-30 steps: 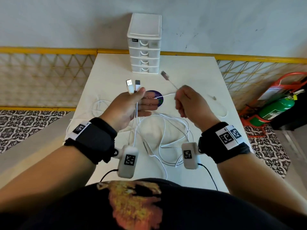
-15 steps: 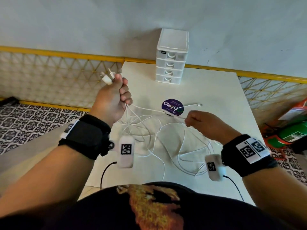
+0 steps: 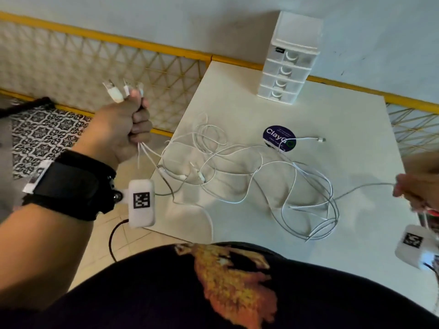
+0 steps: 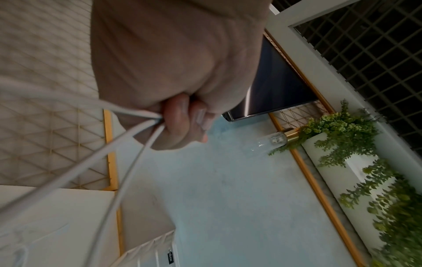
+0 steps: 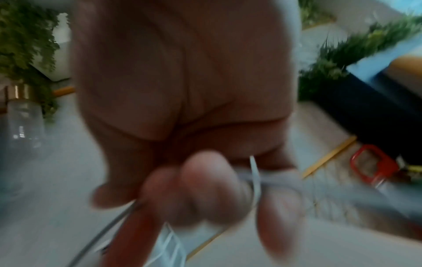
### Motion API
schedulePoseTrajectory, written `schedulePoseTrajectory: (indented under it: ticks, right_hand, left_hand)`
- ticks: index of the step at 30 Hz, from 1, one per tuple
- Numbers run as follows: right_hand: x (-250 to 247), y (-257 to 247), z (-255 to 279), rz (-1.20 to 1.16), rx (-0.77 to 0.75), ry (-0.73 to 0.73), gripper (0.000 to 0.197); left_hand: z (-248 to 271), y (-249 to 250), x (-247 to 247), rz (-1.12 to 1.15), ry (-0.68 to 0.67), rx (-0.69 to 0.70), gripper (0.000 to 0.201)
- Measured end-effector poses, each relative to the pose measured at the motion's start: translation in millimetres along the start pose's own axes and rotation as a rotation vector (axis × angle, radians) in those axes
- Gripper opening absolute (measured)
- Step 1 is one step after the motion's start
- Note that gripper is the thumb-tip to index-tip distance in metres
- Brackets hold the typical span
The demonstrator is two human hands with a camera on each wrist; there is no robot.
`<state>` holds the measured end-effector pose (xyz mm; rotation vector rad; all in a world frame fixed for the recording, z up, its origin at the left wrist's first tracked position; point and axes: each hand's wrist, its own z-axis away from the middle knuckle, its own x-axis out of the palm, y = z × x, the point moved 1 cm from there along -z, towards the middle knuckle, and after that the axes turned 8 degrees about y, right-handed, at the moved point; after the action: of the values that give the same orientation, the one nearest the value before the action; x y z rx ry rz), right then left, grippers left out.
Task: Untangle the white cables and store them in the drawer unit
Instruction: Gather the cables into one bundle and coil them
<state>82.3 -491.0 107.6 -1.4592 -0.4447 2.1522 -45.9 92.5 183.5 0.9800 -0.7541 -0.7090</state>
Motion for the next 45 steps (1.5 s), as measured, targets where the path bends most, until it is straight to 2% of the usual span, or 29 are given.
schedulePoseTrajectory:
  ticks: [2, 4, 7, 10, 12, 13, 15, 16, 17, 18, 19, 20, 21, 22, 23, 25, 26, 28, 29, 30, 31, 33, 35, 37, 38, 40, 42, 44, 45]
  right_hand:
    - [37.8, -46.7, 21.1, 0.019, 0.096, -0.208, 0.06]
    - [74.3, -92.3, 38.1, 0.165, 0.03, -0.309, 0.055]
    - [116.6, -139.4, 46.1, 0.117, -0.087, -0.251, 0.037]
    - [167.6, -175.9, 41.3, 0.118, -0.218, -0.145, 0.029]
    - [207.5, -203.0, 43.1, 0.168, -0.349, -0.119, 0.022]
    - [226.5, -217.3, 46.8, 0.182, -0.425, -0.143, 0.031]
    - [267.0, -243.1, 52.3, 0.242, -0.646, -0.227, 0.075]
    - [285.0, -257.0, 56.6, 0.306, -0.761, -0.235, 0.091]
    - [301.0, -271.8, 63.4, 0.36, -0.871, -0.23, 0.098]
    - [314.6, -283.7, 69.7, 0.412, -0.968, -0.227, 0.096]
    - [326.2, -295.5, 75.4, 0.46, -1.034, -0.25, 0.084]
    - [333.7, -304.5, 78.6, 0.509, -1.055, -0.277, 0.062]
    - [337.3, -312.2, 79.9, 0.535, -1.052, -0.285, 0.038]
    - [337.7, -317.2, 79.3, 0.527, -1.024, -0.289, 0.023]
    - [332.4, -319.1, 77.3, 0.445, -0.969, -0.299, 0.017]
    - [308.6, -320.0, 73.8, 0.182, -0.76, -0.479, 0.009]
    - [292.7, -319.1, 74.9, 0.116, -0.703, -0.627, 0.012]
    - [259.9, -316.5, 79.3, 0.035, -0.619, -0.981, 0.036]
    - [247.5, -316.5, 80.6, -0.017, -0.59, -1.092, 0.044]
    - [240.6, -315.7, 77.1, -0.081, -0.569, -1.116, 0.046]
    - [239.1, -316.3, 70.9, -0.148, -0.552, -1.059, 0.04]
    - [255.3, -316.2, 53.6, -0.185, -0.537, -0.749, 0.02]
    - [280.7, -311.0, 40.4, -0.046, -0.583, -0.416, 0.013]
    - [299.6, -298.6, 38.9, 0.174, -0.622, -0.209, 0.004]
    - [305.0, -290.5, 41.3, 0.223, -0.605, -0.184, 0.009]
    - [314.6, -273.5, 48.9, 0.217, -0.598, -0.24, 0.017]
    - [327.5, -256.9, 55.3, 0.322, -0.7, -0.256, 0.021]
    - [343.2, -239.5, 55.3, 0.525, -0.82, -0.169, 0.033]
    - [349.6, -233.2, 54.5, 0.595, -0.846, -0.118, 0.033]
  left_hand:
    - [3.0, -0.7, -0.4, -0.016, -0.034, -0.008, 0.037]
    - [5.3, -1.7, -1.7, -0.051, -0.066, -0.018, 0.037]
    - [7.6, -4.2, -9.3, -0.105, -0.108, -0.033, 0.035]
    - [10.5, -3.9, -21.0, -0.147, -0.135, -0.038, 0.034]
    - [13.0, -2.4, -30.6, -0.173, -0.146, -0.043, 0.035]
    - [14.0, -1.7, -35.0, -0.176, -0.153, -0.048, 0.035]
    - [15.6, -0.8, -43.9, -0.168, -0.16, -0.06, 0.034]
    - [16.3, -0.7, -47.3, -0.161, -0.16, -0.065, 0.034]
    - [17.1, -0.5, -50.7, -0.152, -0.154, -0.067, 0.035]
    - [17.9, -0.4, -53.0, -0.141, -0.149, -0.068, 0.035]
    - [18.8, -0.1, -55.8, -0.128, -0.144, -0.066, 0.035]
    - [19.6, 0.3, -57.6, -0.12, -0.144, -0.062, 0.035]
    - [20.0, 1.3, -60.1, -0.117, -0.143, -0.056, 0.035]
    - [20.4, 2.6, -63.9, -0.115, -0.137, -0.048, 0.035]
    - [20.4, 3.6, -67.3, -0.114, -0.128, -0.039, 0.035]
    - [19.3, 5.5, -76.5, -0.109, -0.097, -0.028, 0.035]
    - [18.6, 5.9, -81.1, -0.107, -0.08, -0.028, 0.036]
    - [17.2, 5.6, -90.2, -0.098, -0.049, -0.039, 0.036]
    - [16.6, 4.2, -94.3, -0.092, -0.038, -0.048, 0.036]
    - [16.0, 2.6, -96.8, -0.086, -0.035, -0.053, 0.036]
    - [15.1, 0.5, -98.4, -0.082, -0.035, -0.056, 0.035]
    - [13.3, -5.2, -98.5, -0.081, -0.033, -0.057, 0.035]
    - [11.2, -11.3, -97.0, -0.081, -0.029, -0.049, 0.035]
    - [8.9, -14.3, -97.2, -0.068, -0.019, -0.033, 0.035]
    - [7.3, -14.0, -98.3, -0.059, -0.011, -0.022, 0.035]
    - [4.4, -13.9, -102.2, -0.041, 0.003, -0.001, 0.036]
    - [1.9, -13.6, -104.5, -0.032, 0.006, 0.019, 0.037]
    - [1.0, -14.2, -103.3, -0.031, 0.0, 0.04, 0.038]
    - [0.9, -14.4, -102.4, -0.029, -0.003, 0.05, 0.038]
